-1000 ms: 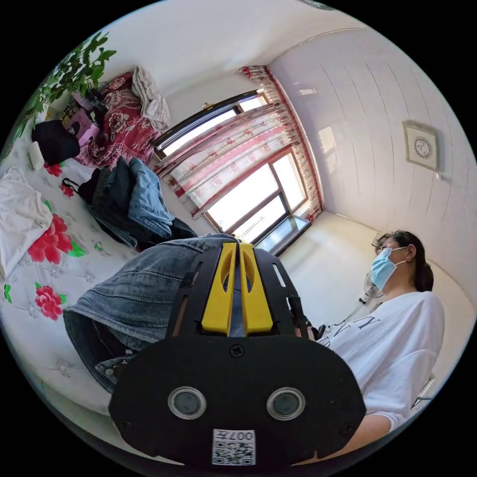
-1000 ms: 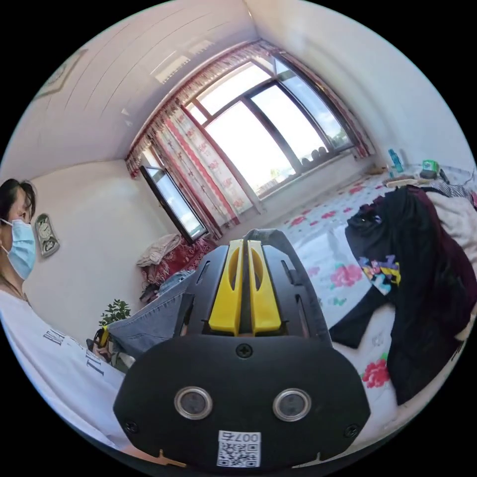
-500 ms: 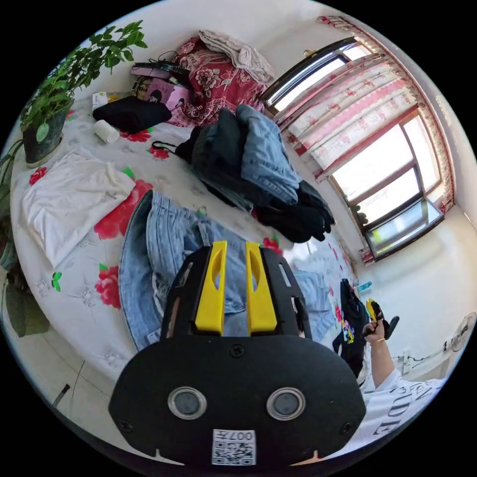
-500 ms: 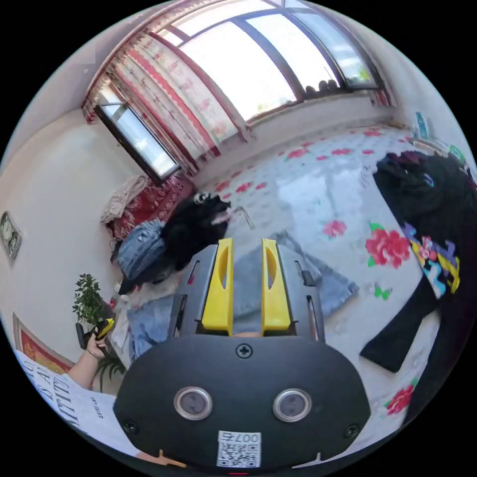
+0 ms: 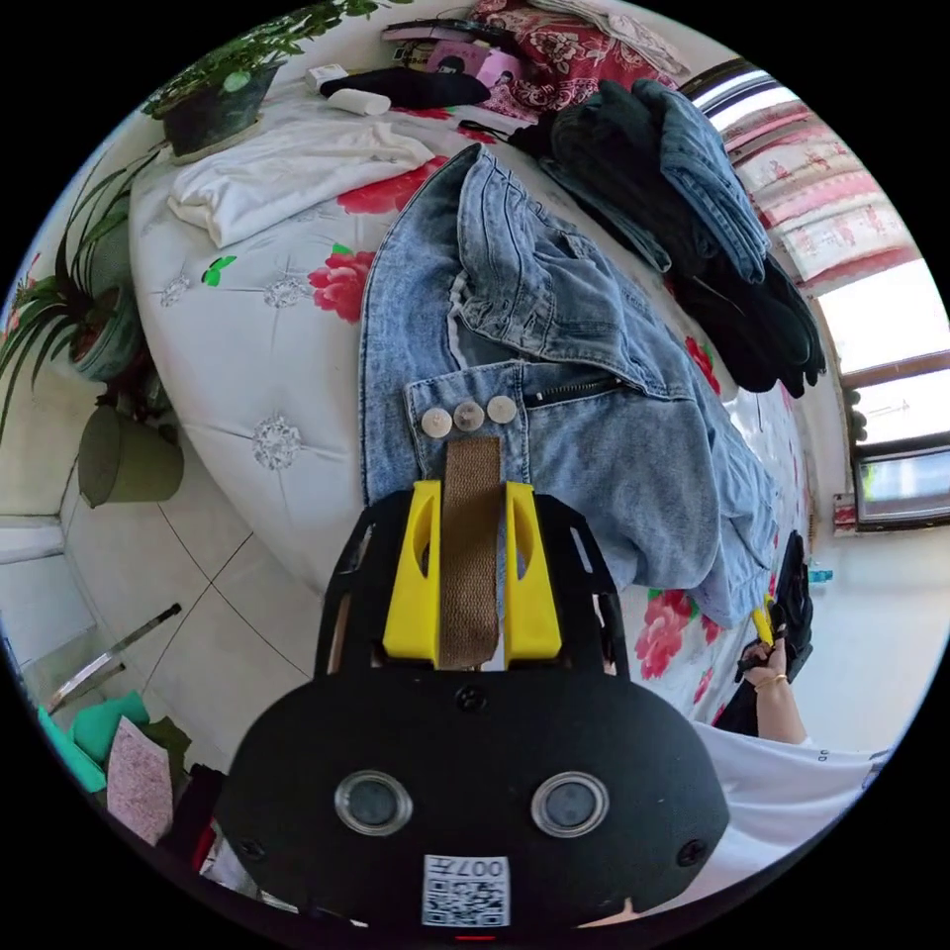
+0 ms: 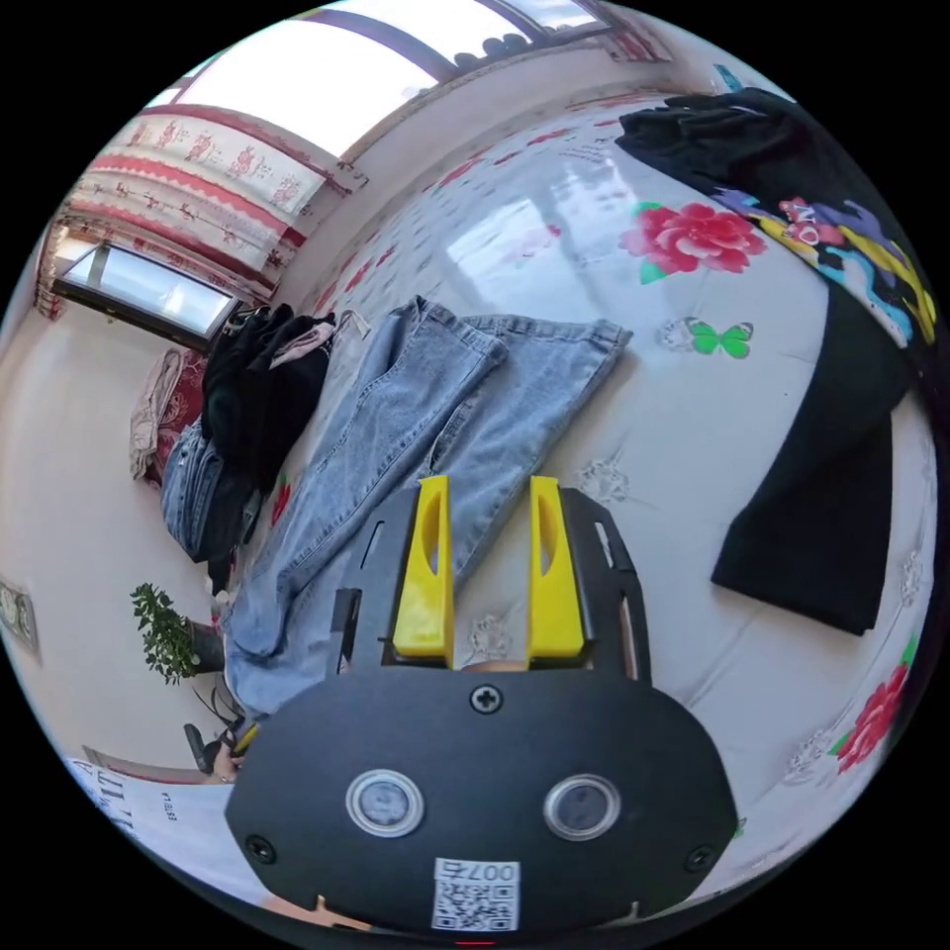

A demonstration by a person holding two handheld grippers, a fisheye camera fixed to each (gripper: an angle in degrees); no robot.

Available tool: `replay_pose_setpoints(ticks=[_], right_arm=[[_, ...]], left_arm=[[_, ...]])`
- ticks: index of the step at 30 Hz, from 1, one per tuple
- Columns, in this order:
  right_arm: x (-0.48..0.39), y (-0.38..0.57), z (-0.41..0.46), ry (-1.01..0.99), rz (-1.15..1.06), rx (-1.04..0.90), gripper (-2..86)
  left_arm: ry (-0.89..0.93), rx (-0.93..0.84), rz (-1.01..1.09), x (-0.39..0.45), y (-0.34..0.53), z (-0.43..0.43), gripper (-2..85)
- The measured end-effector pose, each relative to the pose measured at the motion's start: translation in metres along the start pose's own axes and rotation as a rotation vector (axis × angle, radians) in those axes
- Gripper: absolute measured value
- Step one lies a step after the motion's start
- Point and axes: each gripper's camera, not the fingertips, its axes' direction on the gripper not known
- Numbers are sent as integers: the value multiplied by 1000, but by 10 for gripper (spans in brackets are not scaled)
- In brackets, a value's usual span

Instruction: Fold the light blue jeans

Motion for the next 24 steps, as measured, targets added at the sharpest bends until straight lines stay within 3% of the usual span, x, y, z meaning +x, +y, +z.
replay_pose_setpoints(ticks=[4,7,11,16,18,21,24], right_arm=[[-16,-15,0,14,-38,-94,12],[-29,-8,-57,-97,-111,43,1],[-46,43,-175,-149,-227,270,-2],[-31,125,-277,-73,-261,391,-3],[-11,148,-282,7,-238,348,-3],[54,171,-248,59,20,86,-3],[82,198,-243,-32,140,95,-2]], left_arm=[[-145,-65,121,27,-10,14,57],[-173,-117,180,37,-16,17,22],[-86,-38,178,32,-4,-11,-2],[-8,9,305,29,25,-50,-6],[-48,-11,386,24,37,-56,-7],[-47,-65,382,6,45,-48,-7],[-9,-63,401,3,46,-60,-7]])
